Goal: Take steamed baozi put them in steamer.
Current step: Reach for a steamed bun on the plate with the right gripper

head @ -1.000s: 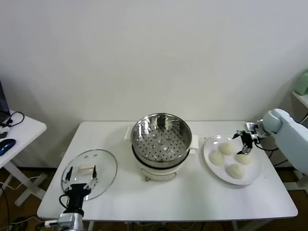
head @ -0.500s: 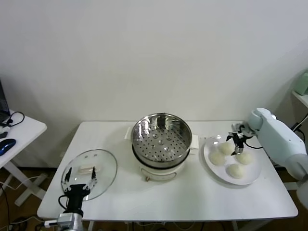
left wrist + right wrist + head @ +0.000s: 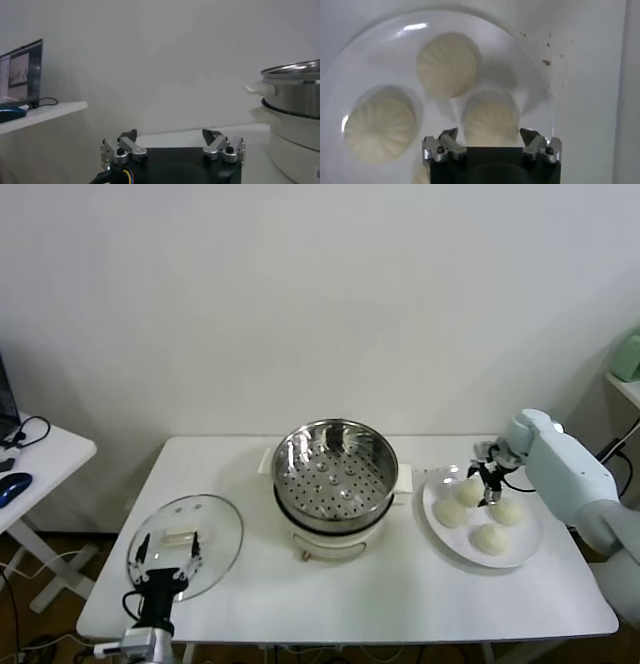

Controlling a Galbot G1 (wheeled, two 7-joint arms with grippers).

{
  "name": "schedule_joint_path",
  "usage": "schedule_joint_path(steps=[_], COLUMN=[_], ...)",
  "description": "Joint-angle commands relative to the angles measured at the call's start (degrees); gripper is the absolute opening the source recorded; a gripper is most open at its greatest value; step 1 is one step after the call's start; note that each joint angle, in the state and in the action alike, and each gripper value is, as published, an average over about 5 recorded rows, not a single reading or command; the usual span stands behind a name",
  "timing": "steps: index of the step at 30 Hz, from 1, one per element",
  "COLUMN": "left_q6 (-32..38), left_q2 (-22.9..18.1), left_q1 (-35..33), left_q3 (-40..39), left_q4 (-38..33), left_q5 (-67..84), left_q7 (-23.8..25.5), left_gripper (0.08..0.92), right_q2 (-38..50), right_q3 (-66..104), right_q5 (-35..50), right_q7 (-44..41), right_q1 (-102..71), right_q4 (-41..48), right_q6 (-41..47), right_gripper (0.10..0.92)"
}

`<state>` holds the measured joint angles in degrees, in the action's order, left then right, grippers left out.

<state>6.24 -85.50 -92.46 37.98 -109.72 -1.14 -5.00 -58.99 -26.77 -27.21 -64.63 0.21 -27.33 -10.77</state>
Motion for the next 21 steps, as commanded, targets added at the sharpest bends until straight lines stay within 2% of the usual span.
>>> schedule_joint_path(steps=[1, 10, 21], left_q6=[0.09, 0.0, 0.1], left_q2=[0.01, -0.09, -0.5], left_q1=[-0.07, -0.01, -0.26], left_q3=[0.02, -0.22, -0.16], left_q4=[0.03, -0.14, -0.15], left_q5=[-0.04, -0.4, -0.56], left_q7=[-0.01, -0.03, -0.15], left_gripper=[0.823, 0.823, 0.823], right_q2=[-0.69, -0.78, -0.69], right_q3=[0.43, 0.89, 1.31], right_q5=[-1.4, -1.56, -1.32], right_q7=[0.16, 0.44, 0.41], right_q1=[0.16, -0.15, -0.53], right_q4=[0.82, 0.87, 0.53], right_q6=[-0.2, -0.19, -0.21], right_gripper=[0.817, 0.748, 0.73])
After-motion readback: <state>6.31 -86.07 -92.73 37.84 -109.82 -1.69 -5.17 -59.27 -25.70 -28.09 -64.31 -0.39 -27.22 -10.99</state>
